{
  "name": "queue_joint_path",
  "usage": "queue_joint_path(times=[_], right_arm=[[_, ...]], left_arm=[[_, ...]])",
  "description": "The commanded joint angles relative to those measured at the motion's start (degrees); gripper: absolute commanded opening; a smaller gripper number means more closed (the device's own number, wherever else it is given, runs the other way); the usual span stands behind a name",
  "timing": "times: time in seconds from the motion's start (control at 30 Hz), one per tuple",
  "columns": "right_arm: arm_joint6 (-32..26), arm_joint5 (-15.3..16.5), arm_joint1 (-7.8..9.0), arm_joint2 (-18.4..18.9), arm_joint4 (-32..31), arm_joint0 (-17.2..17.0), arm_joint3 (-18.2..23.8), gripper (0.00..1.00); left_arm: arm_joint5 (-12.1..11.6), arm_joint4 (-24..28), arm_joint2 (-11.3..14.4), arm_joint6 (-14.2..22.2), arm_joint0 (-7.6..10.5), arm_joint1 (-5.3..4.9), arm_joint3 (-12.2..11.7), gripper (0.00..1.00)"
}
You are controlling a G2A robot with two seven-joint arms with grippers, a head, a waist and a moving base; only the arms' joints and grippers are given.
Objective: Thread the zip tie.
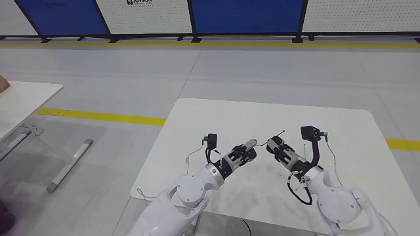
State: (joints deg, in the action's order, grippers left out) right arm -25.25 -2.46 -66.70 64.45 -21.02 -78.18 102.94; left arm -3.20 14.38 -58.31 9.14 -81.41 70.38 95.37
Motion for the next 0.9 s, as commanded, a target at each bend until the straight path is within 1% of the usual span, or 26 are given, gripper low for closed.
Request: queue_joint_path(times=[0.0, 0.03, 0.1, 0.13, 0.17, 0.27, 0.37, 0.43, 0.47, 0.6, 0.63, 0.87], right_arm=[[0.1, 0.0, -0.05, -0.1, -0.1, 0.0, 0.0, 0.0], [0.1, 0.1, -0.07, -0.1, -0.2, 0.0, 0.0, 0.0], [0.2, 0.2, -0.11, -0.1, -0.4, -0.1, 0.1, 0.0], [0.2, 0.3, -0.12, -0.1, -0.4, -0.1, 0.1, 0.0], [0.2, 0.3, -0.13, -0.1, -0.5, -0.1, 0.2, 0.0], [0.3, 0.5, -0.18, 0.0, -0.6, -0.3, 0.3, 0.0], [0.3, 0.5, -0.22, 0.1, -0.6, -0.3, 0.4, 0.0], [0.3, 0.5, -0.26, 0.1, -0.7, -0.3, 0.4, 0.0], [0.3, 0.6, -0.28, 0.1, -0.7, -0.3, 0.4, 0.0], [0.4, 0.6, -0.35, 0.2, -0.8, -0.3, 0.4, 0.0], [0.4, 0.6, -0.37, 0.2, -0.9, -0.3, 0.4, 0.0], [-0.2, 0.7, -0.51, 0.2, -0.7, -0.1, 0.1, 0.0]], left_arm=[[-0.1, 0.0, 0.3, -0.2, 0.17, 0.09, -0.1, 0.83], [-0.1, -0.1, 0.3, -0.2, 0.22, 0.11, -0.2, 0.73], [-0.2, -0.2, 0.4, -0.2, 0.29, 0.15, -0.2, 0.58], [-0.2, -0.2, 0.4, -0.2, 0.31, 0.16, -0.3, 0.56], [-0.1, -0.3, 0.4, -0.2, 0.34, 0.17, -0.3, 0.49], [0.0, -0.5, 0.5, -0.2, 0.48, 0.23, -0.4, 0.45], [0.1, -0.7, 0.8, -0.1, 0.66, 0.29, -0.5, 0.37], [0.2, -0.8, 0.9, 0.0, 0.79, 0.33, -0.5, 0.29], [0.3, -0.8, 0.9, 0.0, 0.82, 0.34, -0.6, 0.27], [0.4, -0.9, 0.9, 0.1, 0.95, 0.38, -0.6, 0.02], [0.5, -0.9, 0.8, 0.2, 1.01, 0.39, -0.6, 0.0], [0.3, -0.8, 0.7, 0.3, 1.12, 0.45, -0.6, 0.0]])
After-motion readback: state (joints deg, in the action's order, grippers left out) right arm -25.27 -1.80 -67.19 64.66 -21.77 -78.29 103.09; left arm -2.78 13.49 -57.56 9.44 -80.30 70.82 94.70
